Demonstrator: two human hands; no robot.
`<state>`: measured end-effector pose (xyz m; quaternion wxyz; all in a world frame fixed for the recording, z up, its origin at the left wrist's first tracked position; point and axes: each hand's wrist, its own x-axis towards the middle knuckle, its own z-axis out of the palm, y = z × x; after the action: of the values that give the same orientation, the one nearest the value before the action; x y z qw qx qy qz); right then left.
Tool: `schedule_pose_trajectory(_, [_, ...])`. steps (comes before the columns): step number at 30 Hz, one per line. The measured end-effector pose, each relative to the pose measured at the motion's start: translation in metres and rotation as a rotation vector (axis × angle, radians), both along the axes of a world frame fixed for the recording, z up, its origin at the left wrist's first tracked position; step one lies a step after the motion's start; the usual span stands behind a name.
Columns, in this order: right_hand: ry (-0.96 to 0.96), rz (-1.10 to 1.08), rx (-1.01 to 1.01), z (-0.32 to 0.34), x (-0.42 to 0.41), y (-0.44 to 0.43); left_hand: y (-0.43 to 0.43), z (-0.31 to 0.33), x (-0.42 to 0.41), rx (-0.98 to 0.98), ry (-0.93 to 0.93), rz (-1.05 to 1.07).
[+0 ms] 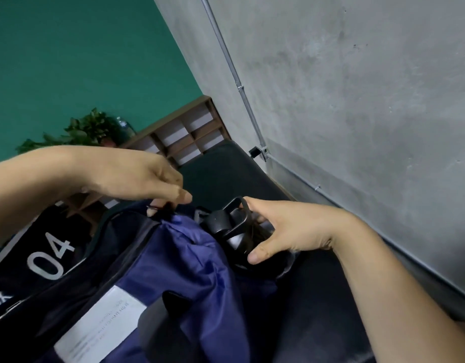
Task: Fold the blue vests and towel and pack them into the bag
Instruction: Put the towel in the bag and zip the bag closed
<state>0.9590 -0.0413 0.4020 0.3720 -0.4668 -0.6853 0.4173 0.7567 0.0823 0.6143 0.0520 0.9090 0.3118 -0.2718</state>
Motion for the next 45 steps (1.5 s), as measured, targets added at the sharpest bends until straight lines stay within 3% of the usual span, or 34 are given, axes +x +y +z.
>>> schedule_pose_trajectory(4, [-0.035, 0.073, -0.022, 0.009, -0.006, -0.01, -0.005, -0.021, -0.002, 0.16, 0.213, 0.007])
schedule_pose_trajectory(10, [-0.177, 0.105, 0.014, 0.016, -0.032, -0.017, -0.017, -0.049, 0.001, 0.143, 0.452, 0.089])
schedule_pose_trajectory(16, [-0.152, 0.072, 0.021, 0.017, -0.029, -0.02, -0.015, -0.075, -0.005, 0.319, 0.439, 0.012])
schedule_pose_trajectory(20, [-0.121, 0.053, 0.028, 0.013, -0.021, -0.021, -0.02, -0.082, -0.005, 0.322, 0.439, 0.037])
schedule_pose_trajectory(32, [0.107, -0.14, 0.084, 0.006, -0.026, -0.003, -0.026, -0.043, -0.032, 0.162, 0.099, 0.15])
schedule_pose_trajectory(40, [0.068, -0.051, 0.076, 0.005, -0.044, -0.004, -0.033, -0.028, -0.048, 0.04, -0.171, 0.357])
schedule_pose_trajectory(43, [-0.073, -0.065, 0.105, 0.003, -0.056, -0.003, -0.033, -0.021, -0.047, 0.071, -0.239, 0.347])
schedule_pose_trajectory(45, [-0.066, -0.073, 0.095, 0.002, -0.069, -0.001, -0.035, -0.019, -0.045, 0.102, -0.25, 0.301])
